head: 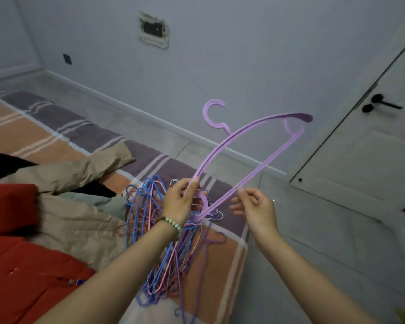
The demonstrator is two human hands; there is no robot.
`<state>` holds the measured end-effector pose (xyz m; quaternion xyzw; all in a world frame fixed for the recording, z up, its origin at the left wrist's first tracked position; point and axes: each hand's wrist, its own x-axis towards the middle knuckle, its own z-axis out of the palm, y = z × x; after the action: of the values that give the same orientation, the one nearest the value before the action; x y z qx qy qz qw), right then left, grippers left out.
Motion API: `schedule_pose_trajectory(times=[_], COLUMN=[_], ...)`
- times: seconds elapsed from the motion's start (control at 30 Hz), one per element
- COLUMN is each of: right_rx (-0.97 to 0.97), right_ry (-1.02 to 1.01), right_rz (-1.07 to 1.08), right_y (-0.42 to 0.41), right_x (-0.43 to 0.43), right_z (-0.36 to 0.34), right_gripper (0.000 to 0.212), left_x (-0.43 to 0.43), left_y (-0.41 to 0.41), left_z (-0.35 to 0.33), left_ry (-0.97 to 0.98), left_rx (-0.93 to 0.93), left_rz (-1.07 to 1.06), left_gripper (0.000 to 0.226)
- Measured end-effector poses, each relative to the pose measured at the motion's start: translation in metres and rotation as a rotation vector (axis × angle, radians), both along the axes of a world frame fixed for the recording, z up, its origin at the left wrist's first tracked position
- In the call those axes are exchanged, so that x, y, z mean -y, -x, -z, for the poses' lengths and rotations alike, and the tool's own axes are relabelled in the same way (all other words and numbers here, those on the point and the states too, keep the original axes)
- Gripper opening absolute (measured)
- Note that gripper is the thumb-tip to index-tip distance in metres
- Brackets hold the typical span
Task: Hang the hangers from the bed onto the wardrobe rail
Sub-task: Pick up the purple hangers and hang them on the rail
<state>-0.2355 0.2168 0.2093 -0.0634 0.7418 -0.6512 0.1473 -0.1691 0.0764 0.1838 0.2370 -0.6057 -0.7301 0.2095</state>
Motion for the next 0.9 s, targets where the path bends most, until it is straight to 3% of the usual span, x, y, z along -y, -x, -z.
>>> schedule_pose_trajectory(times=[0.37, 0.6, 0.9], right_rx=[-0.174, -0.413, -0.634], right_ry=[0.011, 0.069, 0.079], right_rz=[-0.099, 0.180, 0.524], right_y=[0.010, -0.030, -0.121], right_x=[-0.151, -0.305, -0.521], right_z=[-0.239, -0.353, -0.448], right_gripper=[0.017, 0.019, 0.019], left_x=[-0.138, -0.285, -0.488], left_y=[0.048, 0.042, 0.015], left_z=[-0.228, -0.362, -0.460], left_ry=[0.332, 0.479, 0.411], left_rx=[-0.163, -0.339, -0.482], left_rz=[0.495, 0.817, 1.108], left_gripper=[0.039, 0.039, 0.037])
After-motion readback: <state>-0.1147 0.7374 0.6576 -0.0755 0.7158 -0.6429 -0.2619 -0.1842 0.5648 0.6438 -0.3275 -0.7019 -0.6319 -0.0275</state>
